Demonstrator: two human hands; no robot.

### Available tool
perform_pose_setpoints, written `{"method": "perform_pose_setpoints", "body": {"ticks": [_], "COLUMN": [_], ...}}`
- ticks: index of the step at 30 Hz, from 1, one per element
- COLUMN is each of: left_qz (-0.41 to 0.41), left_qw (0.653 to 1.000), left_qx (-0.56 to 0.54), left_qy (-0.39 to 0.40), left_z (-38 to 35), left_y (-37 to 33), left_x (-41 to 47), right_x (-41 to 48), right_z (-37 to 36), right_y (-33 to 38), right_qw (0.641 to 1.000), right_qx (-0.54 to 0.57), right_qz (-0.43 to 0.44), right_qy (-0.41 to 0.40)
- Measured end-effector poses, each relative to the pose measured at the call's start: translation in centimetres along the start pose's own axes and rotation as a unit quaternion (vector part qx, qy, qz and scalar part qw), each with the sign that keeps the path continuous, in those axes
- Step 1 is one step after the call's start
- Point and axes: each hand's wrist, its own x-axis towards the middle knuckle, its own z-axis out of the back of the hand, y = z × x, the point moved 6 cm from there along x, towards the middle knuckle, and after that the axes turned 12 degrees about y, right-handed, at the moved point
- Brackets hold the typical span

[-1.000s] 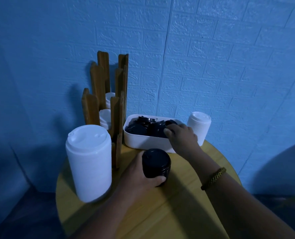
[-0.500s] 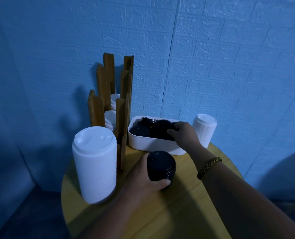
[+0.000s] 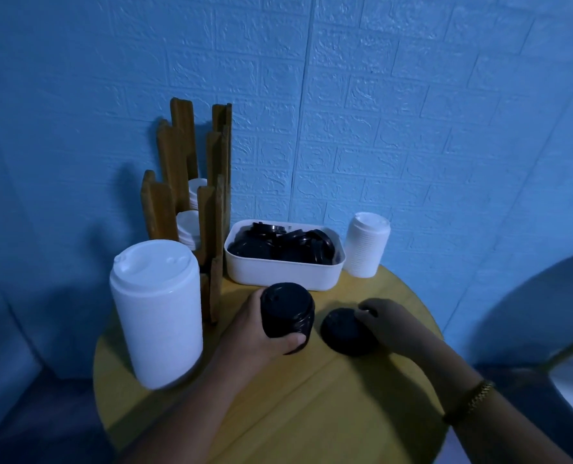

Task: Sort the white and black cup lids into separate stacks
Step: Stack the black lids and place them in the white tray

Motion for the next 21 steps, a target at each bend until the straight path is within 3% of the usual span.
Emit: {"method": "perform_pose_setpoints", "body": {"ticks": [4, 8, 9, 14, 16, 21], "left_qz": [0.001, 0.005, 0.007, 0.019, 0.030, 0.054], "left_qw": [1.000, 1.000, 1.000, 1.000, 0.999, 0.998], "left_qx": [0.003, 0.008, 0.009, 0.022, 0.024, 0.025], "left_qy": [-0.001, 0.002, 0.003, -0.002, 0.003, 0.006], "left_z": [0.0, 0.0, -0.1, -0.1, -0.1, 0.1], "left_y": [0.1, 0.0, 0.0, 0.1, 0.1, -0.2], "left_x": [-0.2, -0.1, 0.0, 0.2, 0.3, 0.3], "right_x": [-0.6, -1.0, -0.9, -1.9, -1.9, -0.9], "right_z": [0.1, -2.0, -2.0, 1.7, 0.8, -2.9], "right_y": [0.4, 2.0, 2.0, 5.0, 8.0, 12.8], "right_qw": [0.998, 0.986, 0.985, 0.983, 0.977, 0.968], "right_qx": [-0.052, -0.073, -0.074, 0.044, 0.044, -0.104], "right_qz": [0.005, 0.091, 0.099, 0.158, 0.194, 0.220], "right_qy": [-0.048, 0.117, 0.122, -0.080, -0.076, -0.053]}}
